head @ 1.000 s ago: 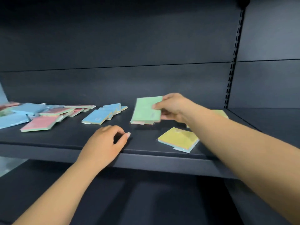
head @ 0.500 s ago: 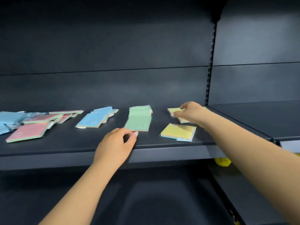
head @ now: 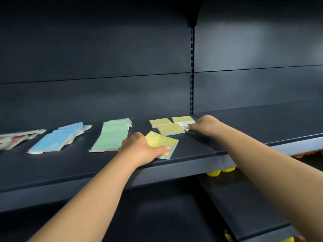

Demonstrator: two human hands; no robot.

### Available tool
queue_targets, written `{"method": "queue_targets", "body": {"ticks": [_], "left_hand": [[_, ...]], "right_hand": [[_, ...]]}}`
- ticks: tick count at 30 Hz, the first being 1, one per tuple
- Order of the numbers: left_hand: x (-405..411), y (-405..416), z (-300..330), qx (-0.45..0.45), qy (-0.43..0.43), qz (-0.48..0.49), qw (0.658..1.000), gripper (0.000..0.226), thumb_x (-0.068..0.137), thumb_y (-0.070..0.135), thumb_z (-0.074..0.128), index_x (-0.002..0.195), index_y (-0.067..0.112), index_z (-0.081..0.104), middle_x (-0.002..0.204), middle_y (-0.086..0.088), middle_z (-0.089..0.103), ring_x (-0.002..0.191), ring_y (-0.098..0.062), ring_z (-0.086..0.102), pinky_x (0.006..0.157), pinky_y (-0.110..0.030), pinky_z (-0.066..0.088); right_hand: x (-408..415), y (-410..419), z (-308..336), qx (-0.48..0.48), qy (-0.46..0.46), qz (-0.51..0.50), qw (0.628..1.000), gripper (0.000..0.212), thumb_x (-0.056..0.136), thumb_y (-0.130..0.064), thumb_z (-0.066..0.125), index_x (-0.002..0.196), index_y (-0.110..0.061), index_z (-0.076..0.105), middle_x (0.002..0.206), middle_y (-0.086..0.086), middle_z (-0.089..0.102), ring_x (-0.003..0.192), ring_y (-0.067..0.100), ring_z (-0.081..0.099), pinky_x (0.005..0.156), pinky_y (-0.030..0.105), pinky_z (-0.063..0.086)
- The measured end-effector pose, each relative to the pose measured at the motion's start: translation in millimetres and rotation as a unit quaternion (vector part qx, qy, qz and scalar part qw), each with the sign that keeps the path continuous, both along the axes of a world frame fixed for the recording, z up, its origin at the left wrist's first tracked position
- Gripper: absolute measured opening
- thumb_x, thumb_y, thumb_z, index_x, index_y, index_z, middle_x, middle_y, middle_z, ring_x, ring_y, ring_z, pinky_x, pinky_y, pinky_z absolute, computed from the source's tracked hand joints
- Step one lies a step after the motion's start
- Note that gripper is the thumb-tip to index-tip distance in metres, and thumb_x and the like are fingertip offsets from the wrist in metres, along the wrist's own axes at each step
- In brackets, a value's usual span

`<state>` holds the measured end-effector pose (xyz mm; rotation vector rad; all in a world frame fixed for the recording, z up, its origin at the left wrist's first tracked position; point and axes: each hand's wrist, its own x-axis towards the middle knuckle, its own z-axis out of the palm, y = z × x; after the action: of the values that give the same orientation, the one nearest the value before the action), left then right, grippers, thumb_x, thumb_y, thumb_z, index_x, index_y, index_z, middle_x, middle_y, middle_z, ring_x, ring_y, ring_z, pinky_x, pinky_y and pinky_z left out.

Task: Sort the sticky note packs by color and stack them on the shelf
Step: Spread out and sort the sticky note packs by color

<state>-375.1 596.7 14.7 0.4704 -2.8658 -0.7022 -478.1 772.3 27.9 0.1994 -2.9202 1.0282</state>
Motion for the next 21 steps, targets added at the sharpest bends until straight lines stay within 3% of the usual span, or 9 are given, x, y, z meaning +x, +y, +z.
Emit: {"method": "queue_targets", "body": {"ticks": [3,5,7,9,10,12,16,18,21], "left_hand": [[-6,-2,7,0.135,0.056,-0.013,0.989,0.059,0.078,0.038,0.070,0.119,0.006,0.043,0.106,-0.005,0.057,0.089,-0.020,0.055,0.075,-0.031,0.046],[-16,-3,15,0.208,0.096,-0.027,0.973,0.031,0.085,0.024,0.065,0.103,0.000,0.057,0.085,-0.008,0.061,0.066,-0.016,0.056,0.059,-0.025,0.050],[-32,-1,25,0.312,0.133,-0.009,0.941,0.015,0.089,0.015,0.060,0.086,0.000,0.058,0.076,-0.011,0.060,0.059,-0.014,0.054,0.046,-0.018,0.049],[-52,0,34,0.415,0.165,0.036,0.894,0.012,0.088,0.011,0.060,0.080,0.007,0.053,0.073,-0.008,0.059,0.059,-0.015,0.056,0.044,-0.019,0.049],[-64,-1,37,0.456,0.175,0.058,0.871,0.010,0.087,0.010,0.062,0.086,0.008,0.052,0.074,-0.008,0.060,0.061,-0.016,0.058,0.047,-0.021,0.050],[-90,-3,38,0.516,0.172,0.091,0.834,0.025,0.085,0.011,0.064,0.105,0.010,0.049,0.080,-0.007,0.063,0.062,-0.017,0.062,0.053,-0.025,0.048],[-132,-3,25,0.530,0.129,0.146,0.825,0.024,0.087,0.013,0.063,0.106,0.014,0.050,0.081,-0.003,0.056,0.067,-0.015,0.055,0.065,-0.028,0.046],[-147,-3,19,0.524,0.126,0.158,0.827,0.024,0.086,0.010,0.064,0.106,0.012,0.049,0.079,-0.003,0.055,0.067,-0.014,0.053,0.072,-0.029,0.047],[-165,-1,18,0.494,0.134,0.153,0.846,0.030,0.085,0.004,0.064,0.110,0.007,0.048,0.088,-0.008,0.058,0.075,-0.018,0.057,0.079,-0.030,0.048]], "right_hand": [[-25,9,2,0.002,-0.007,-0.010,1.000,0.038,0.086,-0.036,0.060,0.089,0.002,0.060,0.083,0.009,0.046,0.072,0.022,0.041,0.067,0.026,0.031],[-42,12,5,0.007,-0.009,-0.006,1.000,0.036,0.087,-0.035,0.060,0.071,-0.005,0.048,0.075,0.006,0.042,0.061,0.019,0.037,0.056,0.027,0.029],[-63,14,9,0.011,-0.012,0.013,1.000,0.041,0.088,-0.035,0.059,0.063,-0.009,0.041,0.071,0.006,0.041,0.057,0.016,0.036,0.051,0.027,0.027],[-79,15,14,0.014,-0.012,0.032,0.999,0.032,0.090,-0.032,0.058,0.072,-0.006,0.049,0.081,0.008,0.046,0.066,0.020,0.042,0.056,0.028,0.032],[-83,15,17,0.016,-0.007,0.040,0.999,0.026,0.091,-0.031,0.057,0.085,-0.005,0.055,0.089,0.010,0.048,0.076,0.023,0.047,0.064,0.027,0.035],[-99,14,21,0.023,-0.014,0.047,0.999,0.039,0.092,-0.031,0.055,0.115,0.000,0.055,0.104,0.010,0.051,0.102,0.030,0.054,0.080,0.029,0.038],[-136,0,11,0.088,-0.035,0.053,0.994,0.052,0.088,-0.050,0.052,0.123,-0.012,0.053,0.125,0.007,0.053,0.126,0.030,0.043,0.098,0.034,0.032],[-147,-7,3,0.138,-0.048,0.057,0.988,0.062,0.084,-0.060,0.048,0.128,-0.016,0.050,0.140,0.007,0.042,0.133,0.030,0.032,0.106,0.040,0.025],[-159,-10,-8,0.153,-0.059,0.052,0.985,0.065,0.086,-0.060,0.046,0.133,-0.014,0.045,0.147,0.009,0.032,0.137,0.031,0.022,0.110,0.043,0.022]]}}
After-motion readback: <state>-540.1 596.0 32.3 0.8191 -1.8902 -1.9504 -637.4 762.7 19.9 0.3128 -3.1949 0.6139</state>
